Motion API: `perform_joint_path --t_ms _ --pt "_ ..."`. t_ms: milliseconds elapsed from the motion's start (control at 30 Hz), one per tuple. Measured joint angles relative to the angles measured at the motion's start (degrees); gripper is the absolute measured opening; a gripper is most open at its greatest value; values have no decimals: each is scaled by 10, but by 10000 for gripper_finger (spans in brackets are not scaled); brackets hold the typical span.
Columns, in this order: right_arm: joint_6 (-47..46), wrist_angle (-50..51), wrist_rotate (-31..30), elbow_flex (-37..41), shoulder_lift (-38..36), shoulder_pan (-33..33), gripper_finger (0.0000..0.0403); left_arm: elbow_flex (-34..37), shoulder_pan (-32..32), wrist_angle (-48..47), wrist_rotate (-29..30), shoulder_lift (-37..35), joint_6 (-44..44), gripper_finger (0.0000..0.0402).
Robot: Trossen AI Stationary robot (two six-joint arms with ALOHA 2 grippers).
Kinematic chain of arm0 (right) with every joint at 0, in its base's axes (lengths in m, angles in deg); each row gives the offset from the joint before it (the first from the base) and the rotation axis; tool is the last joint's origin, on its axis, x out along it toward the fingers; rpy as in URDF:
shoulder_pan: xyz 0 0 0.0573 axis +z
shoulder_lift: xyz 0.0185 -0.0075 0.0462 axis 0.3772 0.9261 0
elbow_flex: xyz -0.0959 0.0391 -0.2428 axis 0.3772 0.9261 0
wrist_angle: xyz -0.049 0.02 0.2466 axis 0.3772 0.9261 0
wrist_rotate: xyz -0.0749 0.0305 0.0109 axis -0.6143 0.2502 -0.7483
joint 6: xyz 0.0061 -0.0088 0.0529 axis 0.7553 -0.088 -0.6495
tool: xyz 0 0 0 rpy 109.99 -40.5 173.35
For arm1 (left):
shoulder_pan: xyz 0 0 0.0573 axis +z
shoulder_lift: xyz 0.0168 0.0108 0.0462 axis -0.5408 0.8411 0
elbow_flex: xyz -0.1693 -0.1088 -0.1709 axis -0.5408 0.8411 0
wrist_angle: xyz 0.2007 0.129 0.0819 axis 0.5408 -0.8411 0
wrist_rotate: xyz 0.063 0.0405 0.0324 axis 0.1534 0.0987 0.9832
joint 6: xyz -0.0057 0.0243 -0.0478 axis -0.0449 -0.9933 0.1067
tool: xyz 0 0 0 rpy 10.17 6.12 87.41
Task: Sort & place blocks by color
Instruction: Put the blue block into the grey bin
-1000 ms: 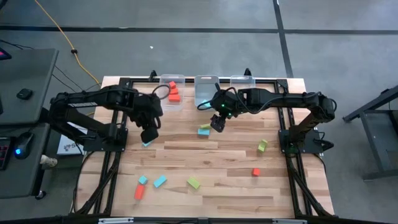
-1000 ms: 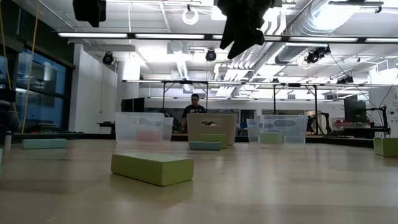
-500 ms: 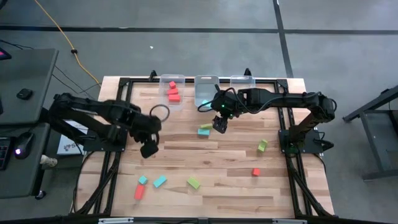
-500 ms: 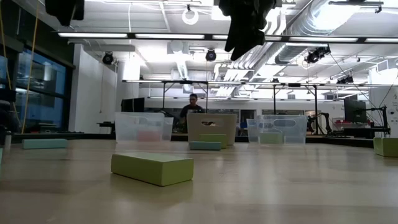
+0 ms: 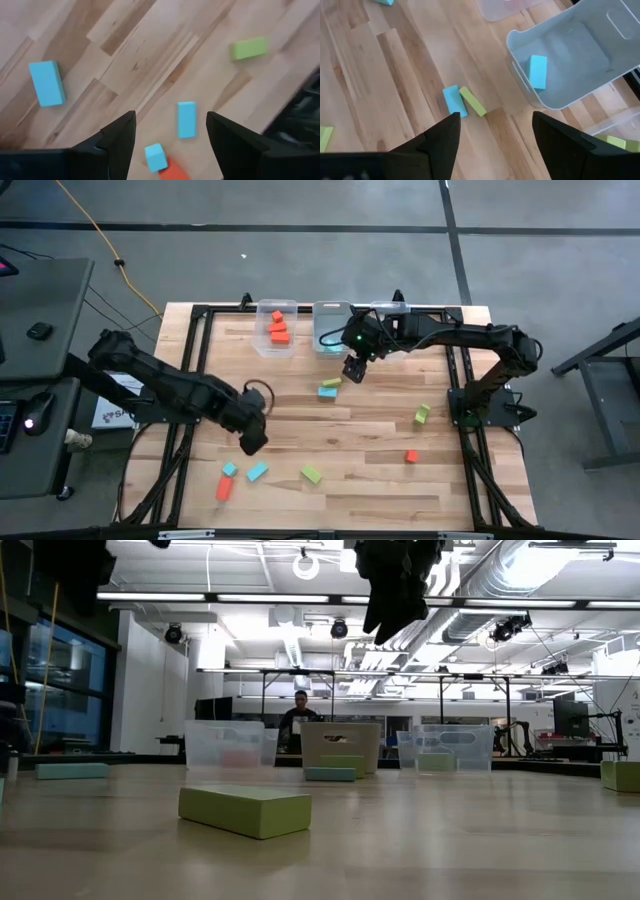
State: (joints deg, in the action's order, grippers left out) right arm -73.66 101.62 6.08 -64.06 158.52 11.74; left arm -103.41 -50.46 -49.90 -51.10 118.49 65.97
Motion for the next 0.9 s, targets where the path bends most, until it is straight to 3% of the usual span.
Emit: perform_joint_path --t_ms 433,900 --pt "9 5 0 0 0 -35 238 0 -47 59 1 132 37 223" --pt "24 6 0 0 0 -50 238 0 -87 104 -66 236 90 223"
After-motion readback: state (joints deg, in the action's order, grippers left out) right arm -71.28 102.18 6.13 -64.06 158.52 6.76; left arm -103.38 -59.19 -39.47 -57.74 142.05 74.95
